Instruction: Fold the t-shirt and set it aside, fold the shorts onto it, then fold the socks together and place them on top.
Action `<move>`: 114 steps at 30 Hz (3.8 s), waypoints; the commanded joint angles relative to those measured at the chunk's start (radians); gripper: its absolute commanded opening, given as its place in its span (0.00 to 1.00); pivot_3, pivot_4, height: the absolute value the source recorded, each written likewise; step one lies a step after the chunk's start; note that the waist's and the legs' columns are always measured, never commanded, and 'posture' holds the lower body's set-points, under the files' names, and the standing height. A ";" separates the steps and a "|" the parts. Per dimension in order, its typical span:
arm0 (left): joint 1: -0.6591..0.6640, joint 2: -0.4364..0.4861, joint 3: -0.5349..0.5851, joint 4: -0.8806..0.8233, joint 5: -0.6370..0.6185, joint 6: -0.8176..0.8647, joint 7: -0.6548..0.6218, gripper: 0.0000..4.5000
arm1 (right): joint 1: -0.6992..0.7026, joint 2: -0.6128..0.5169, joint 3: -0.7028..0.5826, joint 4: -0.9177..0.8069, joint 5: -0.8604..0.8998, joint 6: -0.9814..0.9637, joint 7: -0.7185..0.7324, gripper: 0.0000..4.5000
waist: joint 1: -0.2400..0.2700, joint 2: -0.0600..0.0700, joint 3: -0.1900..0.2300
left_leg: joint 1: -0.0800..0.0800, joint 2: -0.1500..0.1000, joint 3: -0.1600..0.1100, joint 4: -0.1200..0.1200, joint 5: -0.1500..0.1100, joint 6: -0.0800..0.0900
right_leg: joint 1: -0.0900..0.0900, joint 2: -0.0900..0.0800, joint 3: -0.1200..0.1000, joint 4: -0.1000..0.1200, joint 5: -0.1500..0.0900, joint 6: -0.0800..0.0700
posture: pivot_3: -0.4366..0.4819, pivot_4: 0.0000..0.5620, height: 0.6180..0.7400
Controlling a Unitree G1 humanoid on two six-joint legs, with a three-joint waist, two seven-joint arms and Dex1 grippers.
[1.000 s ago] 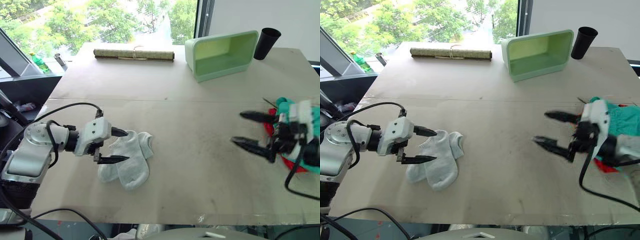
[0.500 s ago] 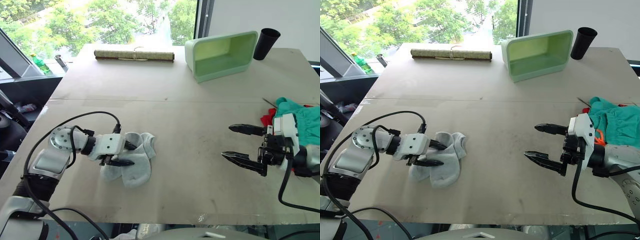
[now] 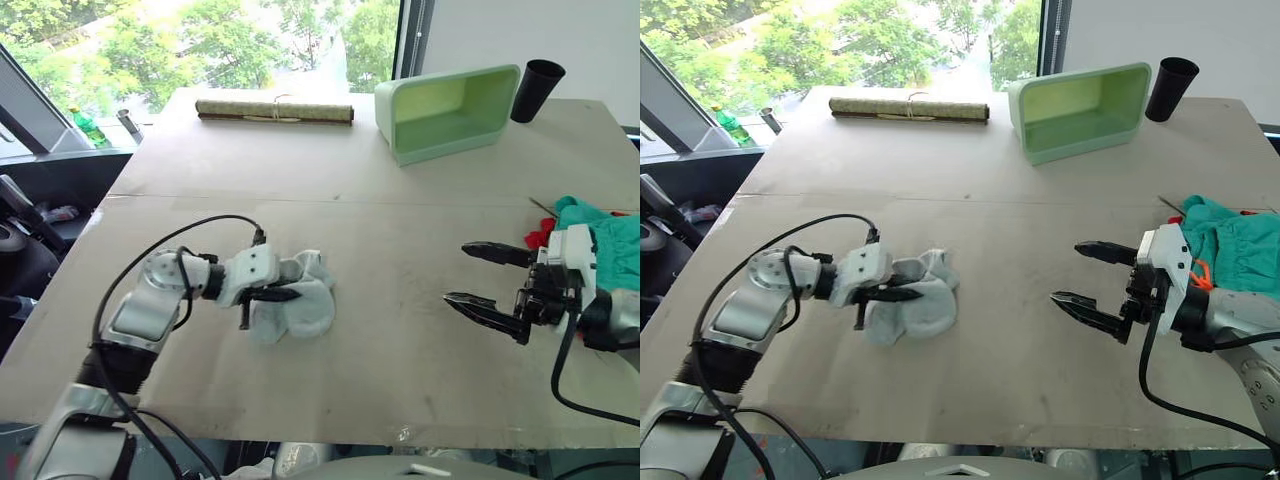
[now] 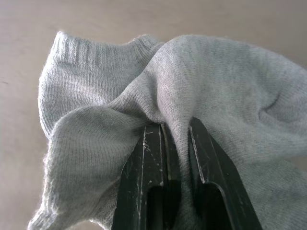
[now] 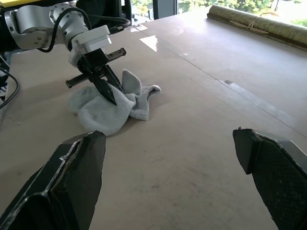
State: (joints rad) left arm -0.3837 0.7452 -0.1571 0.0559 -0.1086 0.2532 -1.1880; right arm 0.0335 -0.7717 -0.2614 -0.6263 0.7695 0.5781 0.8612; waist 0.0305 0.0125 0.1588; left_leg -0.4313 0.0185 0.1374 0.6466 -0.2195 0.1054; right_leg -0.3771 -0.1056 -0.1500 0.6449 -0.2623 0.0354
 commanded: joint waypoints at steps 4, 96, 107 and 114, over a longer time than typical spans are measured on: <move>-0.071 -0.155 0.005 -0.101 0.000 0.416 0.258 0.01 | -0.030 0.016 0.011 0.000 -0.017 -0.029 -0.016 1.00 | 0.007 -0.001 0.000 | -0.001 0.000 0.000 0.002 0.000 0.001 | 0.000 0.000 0.000 0.002 0.000 0.000 | 0.48 0.27 1.00; -0.738 -0.340 -0.001 1.025 0.173 -0.098 -0.017 0.02 | -0.442 0.138 0.511 0.477 -0.635 -0.158 -0.070 0.00 | -0.043 -0.019 0.004 | -0.006 0.002 0.000 0.007 0.004 0.003 | -0.009 0.003 0.000 0.016 -0.001 -0.005 | 0.48 0.27 1.00; -0.165 -0.289 0.119 -0.175 0.014 0.849 0.261 0.02 | -0.573 0.165 0.532 0.702 -0.702 -0.284 -0.007 0.00 | -0.044 -0.018 0.004 | 0.000 0.002 0.000 0.006 0.005 0.002 | -0.002 0.003 0.002 0.016 -0.001 -0.004 | 0.48 0.27 1.00; -0.090 -0.232 0.116 -0.253 -0.021 0.840 0.347 0.00 | -0.553 0.100 0.531 0.646 -0.687 -0.229 0.106 0.32 | -0.041 -0.018 0.004 | 0.000 0.001 -0.002 0.006 0.005 0.002 | -0.001 0.003 0.001 0.016 -0.001 -0.005 | 0.48 0.27 1.00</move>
State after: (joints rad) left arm -0.4978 0.4693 -0.0458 -0.1709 -0.1284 1.1298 -0.8546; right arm -0.5251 -0.6293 0.3025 0.0815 0.0710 0.3253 0.9276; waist -0.0102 -0.0051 0.1626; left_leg -0.4309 0.0200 0.1357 0.6528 -0.2150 0.1070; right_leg -0.3786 -0.1027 -0.1491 0.6609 -0.2635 0.0308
